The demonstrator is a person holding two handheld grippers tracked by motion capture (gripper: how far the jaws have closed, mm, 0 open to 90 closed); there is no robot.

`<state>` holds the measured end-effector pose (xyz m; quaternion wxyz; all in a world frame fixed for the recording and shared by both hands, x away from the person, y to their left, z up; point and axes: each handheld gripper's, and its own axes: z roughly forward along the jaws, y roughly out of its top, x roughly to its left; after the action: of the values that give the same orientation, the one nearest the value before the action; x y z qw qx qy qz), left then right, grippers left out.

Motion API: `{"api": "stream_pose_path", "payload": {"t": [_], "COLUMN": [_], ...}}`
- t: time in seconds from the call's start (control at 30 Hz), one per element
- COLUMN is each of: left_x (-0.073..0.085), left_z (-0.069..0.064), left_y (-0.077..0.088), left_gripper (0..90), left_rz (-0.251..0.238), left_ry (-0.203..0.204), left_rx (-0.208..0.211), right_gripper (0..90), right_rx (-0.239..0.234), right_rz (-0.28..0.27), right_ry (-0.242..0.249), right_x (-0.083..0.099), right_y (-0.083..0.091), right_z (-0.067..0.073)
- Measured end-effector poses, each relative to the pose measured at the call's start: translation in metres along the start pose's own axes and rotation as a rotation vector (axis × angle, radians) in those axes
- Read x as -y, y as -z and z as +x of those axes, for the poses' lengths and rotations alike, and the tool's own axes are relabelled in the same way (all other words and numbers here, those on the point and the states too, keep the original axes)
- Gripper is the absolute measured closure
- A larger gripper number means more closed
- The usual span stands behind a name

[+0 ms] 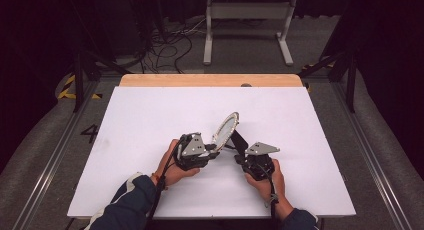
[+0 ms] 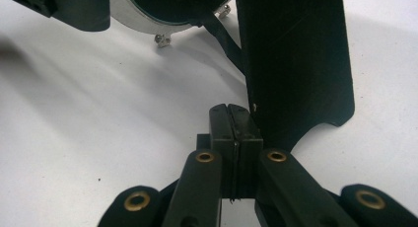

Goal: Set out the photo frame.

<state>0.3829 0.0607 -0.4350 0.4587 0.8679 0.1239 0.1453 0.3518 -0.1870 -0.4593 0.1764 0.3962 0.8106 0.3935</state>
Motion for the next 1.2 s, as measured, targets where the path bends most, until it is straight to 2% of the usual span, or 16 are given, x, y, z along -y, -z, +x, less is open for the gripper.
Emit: {"api": "stream_pose_path", "payload": {"t": [1.2], "left_x": [-0.009], "left_z": [-0.008], "left_y": [-0.015], "left_gripper": [69.3], "left_rz": [-0.017], "left_ry": [0.017], "left_rx": [0.036], "right_gripper": [89.4], "right_rx": [0.045], "right_rz": [0.007], "right_ry": [-0.046], "right_x": [-0.002], "right_y": [-0.002], "right_z": [-0.023]}}
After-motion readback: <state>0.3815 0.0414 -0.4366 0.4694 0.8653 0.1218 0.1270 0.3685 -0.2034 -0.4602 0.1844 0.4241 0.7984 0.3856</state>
